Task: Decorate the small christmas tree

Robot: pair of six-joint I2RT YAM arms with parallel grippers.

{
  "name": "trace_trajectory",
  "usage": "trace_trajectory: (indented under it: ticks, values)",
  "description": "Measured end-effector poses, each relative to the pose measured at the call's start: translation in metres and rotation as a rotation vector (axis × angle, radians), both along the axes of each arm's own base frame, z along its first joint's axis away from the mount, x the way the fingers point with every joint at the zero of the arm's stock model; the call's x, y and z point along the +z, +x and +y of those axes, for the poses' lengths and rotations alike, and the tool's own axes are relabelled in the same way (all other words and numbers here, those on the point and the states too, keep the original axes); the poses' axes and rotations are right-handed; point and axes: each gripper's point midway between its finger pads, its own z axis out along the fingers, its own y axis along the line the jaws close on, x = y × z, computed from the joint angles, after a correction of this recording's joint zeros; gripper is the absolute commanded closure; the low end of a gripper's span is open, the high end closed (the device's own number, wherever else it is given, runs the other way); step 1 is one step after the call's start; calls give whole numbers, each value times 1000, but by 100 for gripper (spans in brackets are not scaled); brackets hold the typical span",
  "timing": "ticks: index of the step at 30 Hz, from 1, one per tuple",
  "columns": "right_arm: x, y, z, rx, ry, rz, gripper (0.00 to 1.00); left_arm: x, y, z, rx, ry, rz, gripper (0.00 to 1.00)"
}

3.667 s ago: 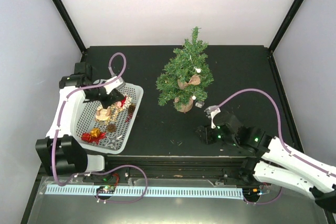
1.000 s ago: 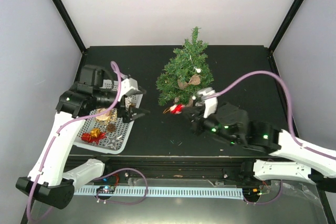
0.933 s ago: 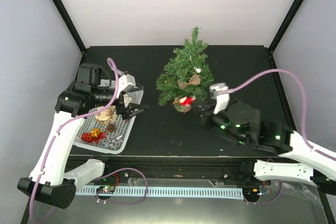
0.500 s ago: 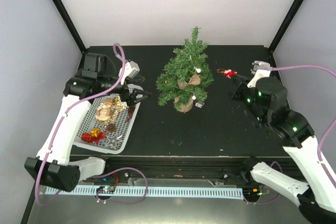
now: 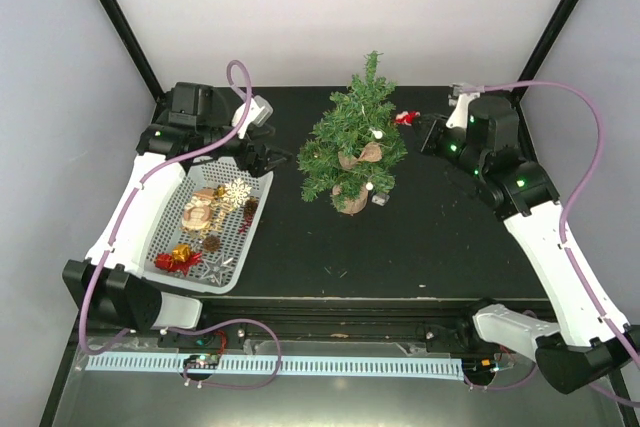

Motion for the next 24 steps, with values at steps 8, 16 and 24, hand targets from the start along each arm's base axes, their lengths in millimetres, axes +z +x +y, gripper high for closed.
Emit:
trace_trajectory:
  ticks: [8,16,24]
  values:
    - [15,6,13,64,12,-41,99,-5,9,1,9,3,15,1]
    - [13,15,22,93,17,-34,99,-4,10,2,12,2,11,1]
    - [12,19,32,131,31,-31,99,-4,10,2,10,-7,13,1]
